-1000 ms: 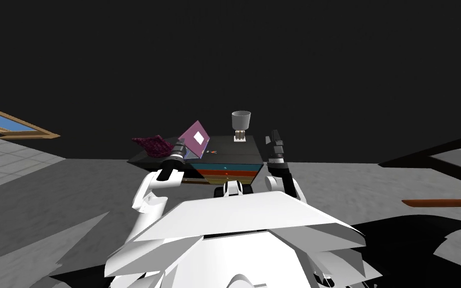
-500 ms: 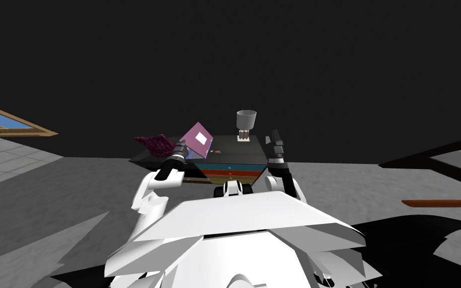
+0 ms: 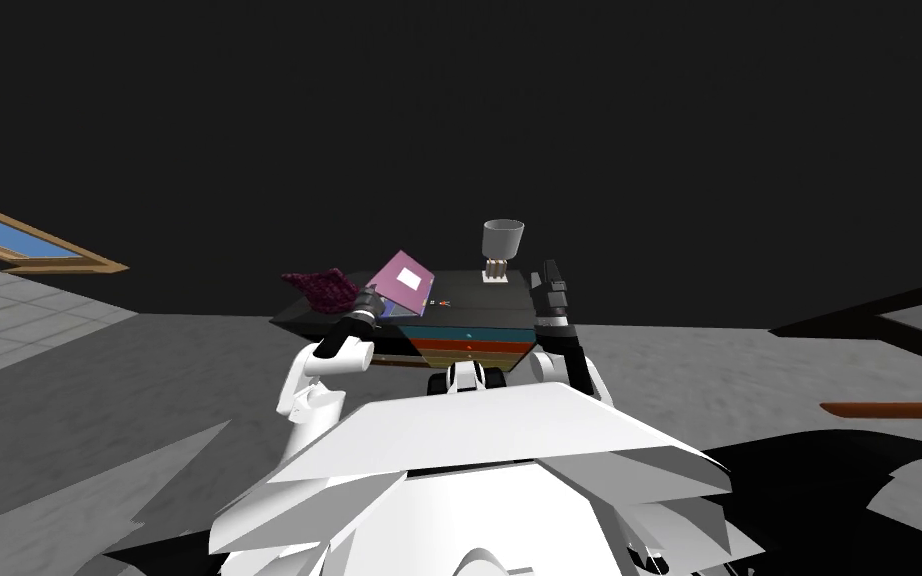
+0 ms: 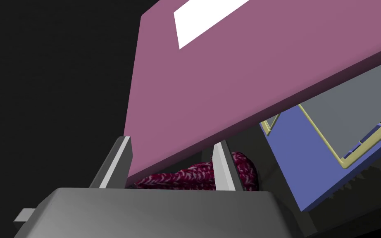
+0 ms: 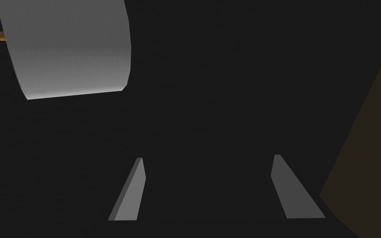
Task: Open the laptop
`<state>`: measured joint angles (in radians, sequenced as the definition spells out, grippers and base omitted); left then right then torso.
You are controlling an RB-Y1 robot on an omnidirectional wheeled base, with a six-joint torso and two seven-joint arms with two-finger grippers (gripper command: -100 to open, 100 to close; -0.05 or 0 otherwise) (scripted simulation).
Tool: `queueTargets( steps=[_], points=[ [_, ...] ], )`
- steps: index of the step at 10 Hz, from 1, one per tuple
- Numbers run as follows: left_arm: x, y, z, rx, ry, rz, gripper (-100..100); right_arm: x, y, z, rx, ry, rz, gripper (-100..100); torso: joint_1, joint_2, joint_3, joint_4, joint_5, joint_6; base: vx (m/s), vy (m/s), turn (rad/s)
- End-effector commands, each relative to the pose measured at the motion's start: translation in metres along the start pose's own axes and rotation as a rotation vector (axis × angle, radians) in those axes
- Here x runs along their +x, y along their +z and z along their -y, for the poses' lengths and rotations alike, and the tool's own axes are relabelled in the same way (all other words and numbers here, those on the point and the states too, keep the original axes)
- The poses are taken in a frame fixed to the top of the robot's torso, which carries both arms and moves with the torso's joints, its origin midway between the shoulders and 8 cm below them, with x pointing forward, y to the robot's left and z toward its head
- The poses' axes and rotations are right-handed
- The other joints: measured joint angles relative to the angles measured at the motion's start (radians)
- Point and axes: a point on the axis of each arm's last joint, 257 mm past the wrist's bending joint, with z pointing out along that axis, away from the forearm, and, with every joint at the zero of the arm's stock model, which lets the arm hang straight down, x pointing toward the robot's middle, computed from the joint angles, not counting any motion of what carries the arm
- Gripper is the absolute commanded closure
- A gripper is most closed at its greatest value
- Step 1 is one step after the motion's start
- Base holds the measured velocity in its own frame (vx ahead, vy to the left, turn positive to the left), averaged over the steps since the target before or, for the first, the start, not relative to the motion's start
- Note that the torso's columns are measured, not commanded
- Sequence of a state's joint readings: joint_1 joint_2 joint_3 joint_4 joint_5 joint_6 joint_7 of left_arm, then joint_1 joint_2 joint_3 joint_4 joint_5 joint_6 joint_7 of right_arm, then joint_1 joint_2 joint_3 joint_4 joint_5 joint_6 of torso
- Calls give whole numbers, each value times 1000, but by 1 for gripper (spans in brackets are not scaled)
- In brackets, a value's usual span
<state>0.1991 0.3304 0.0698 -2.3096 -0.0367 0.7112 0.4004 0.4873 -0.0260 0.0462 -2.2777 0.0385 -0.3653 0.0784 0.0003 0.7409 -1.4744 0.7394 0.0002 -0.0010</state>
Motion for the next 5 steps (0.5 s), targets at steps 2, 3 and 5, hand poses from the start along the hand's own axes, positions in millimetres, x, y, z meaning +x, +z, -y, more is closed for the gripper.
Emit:
queueTargets(
  steps=[2, 3, 5],
  points=[
    [8, 1, -12, -30, -98, -14, 100, 0, 0, 0, 0, 0, 0, 0, -1, 1, 0, 1, -1, 0, -6, 81, 2],
    [16, 5, -29, -62, -190, -29, 100, 0, 0, 0, 0, 0, 0, 0, -5, 0, 0, 1, -2, 1, 8, 76, 30],
    [25, 8, -43, -87, -276, -44, 100, 0, 0, 0, 0, 0, 0, 0, 0, -2, -1, -1, 0, 1, 5, 115, 9]
  ],
)
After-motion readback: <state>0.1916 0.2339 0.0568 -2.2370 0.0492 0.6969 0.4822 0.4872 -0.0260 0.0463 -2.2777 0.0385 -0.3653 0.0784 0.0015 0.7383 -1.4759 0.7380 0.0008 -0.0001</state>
